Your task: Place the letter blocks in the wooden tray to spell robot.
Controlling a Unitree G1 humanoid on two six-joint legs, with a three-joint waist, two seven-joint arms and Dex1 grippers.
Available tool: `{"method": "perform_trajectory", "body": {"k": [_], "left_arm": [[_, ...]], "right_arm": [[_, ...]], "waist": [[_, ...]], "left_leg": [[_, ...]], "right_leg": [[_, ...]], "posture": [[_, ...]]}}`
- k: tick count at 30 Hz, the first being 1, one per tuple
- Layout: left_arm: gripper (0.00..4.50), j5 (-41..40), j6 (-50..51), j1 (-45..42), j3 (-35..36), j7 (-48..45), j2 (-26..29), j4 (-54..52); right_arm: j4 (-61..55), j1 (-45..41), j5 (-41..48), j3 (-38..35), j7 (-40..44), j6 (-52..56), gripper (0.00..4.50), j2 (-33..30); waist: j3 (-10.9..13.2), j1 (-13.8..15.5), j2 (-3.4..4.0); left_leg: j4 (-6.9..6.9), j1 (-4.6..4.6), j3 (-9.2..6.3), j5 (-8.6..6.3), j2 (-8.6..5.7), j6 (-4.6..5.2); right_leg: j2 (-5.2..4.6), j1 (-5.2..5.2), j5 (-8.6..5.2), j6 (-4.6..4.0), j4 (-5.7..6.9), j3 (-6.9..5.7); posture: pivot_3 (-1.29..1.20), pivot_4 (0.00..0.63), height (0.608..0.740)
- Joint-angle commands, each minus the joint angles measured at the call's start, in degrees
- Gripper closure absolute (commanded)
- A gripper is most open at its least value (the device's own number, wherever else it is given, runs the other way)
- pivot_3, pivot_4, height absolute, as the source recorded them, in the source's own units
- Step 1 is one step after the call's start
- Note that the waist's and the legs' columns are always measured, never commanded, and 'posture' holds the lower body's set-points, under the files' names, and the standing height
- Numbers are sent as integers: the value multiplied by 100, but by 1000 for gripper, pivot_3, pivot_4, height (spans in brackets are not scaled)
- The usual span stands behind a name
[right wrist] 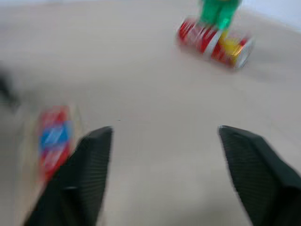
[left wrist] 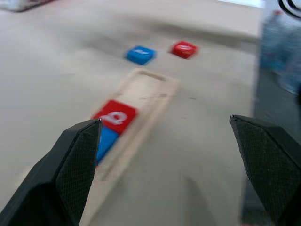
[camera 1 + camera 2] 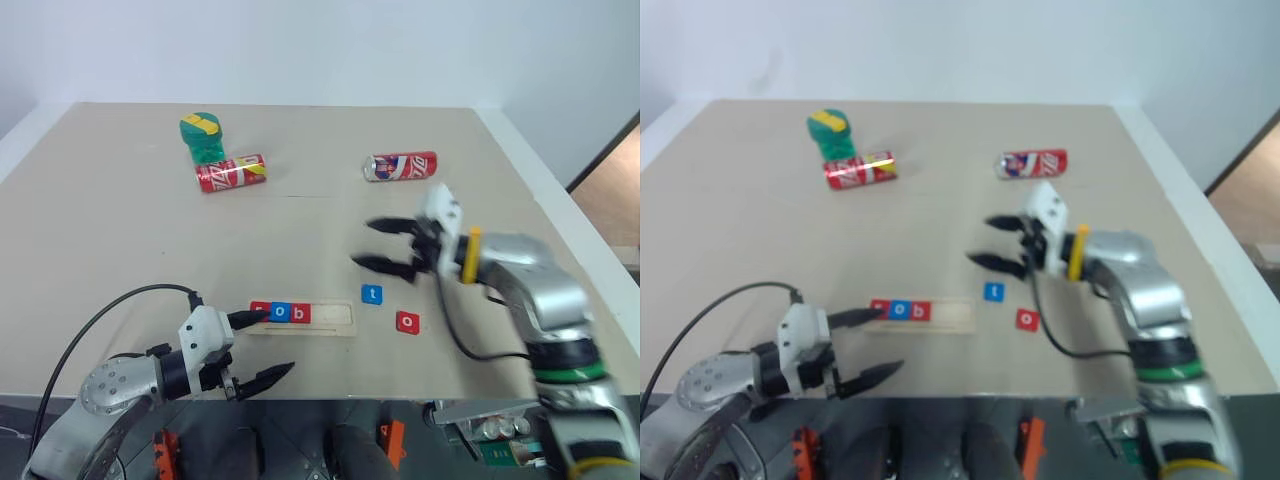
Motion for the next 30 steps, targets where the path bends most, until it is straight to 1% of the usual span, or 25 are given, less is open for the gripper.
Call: {"method": "perform_trajectory", "body": {"k": [1,5,10,13,15,16,19,20,21,25,27,30], "left_arm": [[0,-316,161,-221,-39,-368,201,-192],[0,-411,282,-411,-103,-539,301,-192],[0,-331,296,-470,-84,-488,256,-188],[0,-275,278,-422,-75,-438,239,-193],[0,-253,271,-385,-62,-390,230,-213],[0,-254,279,-367,-42,-335,211,-223],[0,-275,296,-318,11,-191,171,-243],[0,-268,292,-295,24,-154,169,-252],[0,-267,293,-270,38,-121,169,-262],[0,-276,304,-174,63,6,151,-304],[0,-273,294,-184,117,234,19,-268],[0,-258,290,-200,206,528,-167,-182]], "right_arm": [[-131,545,-39,80,839,-558,61,-551],[-55,797,-88,141,935,-673,61,-673],[354,1226,-460,208,605,-1073,61,-527],[513,1438,-729,230,180,-1269,771,-368],[491,1546,-809,229,-86,-1183,1427,-298],[424,1612,-837,206,-241,-1126,1850,-268],[-17,1877,-729,78,-651,-743,2837,-182],[-250,2007,-658,2,-834,-557,2837,-124],[-466,2131,-603,-72,-1006,-376,3193,-70],[-1179,2571,-553,-229,-1455,-144,3237,80],[-1381,2320,-437,-224,-1599,-15,3237,205],[-1491,1693,-322,-67,-1642,156,3237,407]], "waist": [[1,5,2],[6,-60,10],[5,-17,9],[1,-22,7],[-3,-24,-1],[-4,-22,-3],[-11,-3,-14],[-13,4,-17],[-13,5,-17],[-17,7,-20],[-16,-5,-20],[-12,-43,-14]], "left_leg": [[0,0,0,0,0,0],[8,16,15,0,13,0],[10,32,7,12,20,-1],[16,30,25,13,16,-2],[16,35,29,12,18,-2],[16,37,29,12,18,-2],[17,56,28,13,17,-3],[17,65,28,13,18,-3],[17,66,28,13,18,-3],[16,70,35,13,17,-4],[15,69,38,12,18,-4],[15,70,43,13,23,-4]], "right_leg": [[1,0,-2,2,1,0],[25,0,9,-2,5,12],[37,13,25,-10,8,9],[31,10,27,-1,8,26],[33,14,27,1,8,31],[33,16,28,2,8,31],[32,33,27,-3,8,33],[31,41,20,-15,8,34],[30,42,18,-19,8,35],[27,44,14,-21,8,40],[27,42,13,-20,8,43],[29,30,23,-21,8,56]], "posture": [[0,150,740],[0,150,740],[0,150,740],[0,150,740],[0,150,740],[0,150,740],[0,150,740],[0,150,740],[0,150,740],[0,150,740],[0,150,740],[0,150,740]]}}
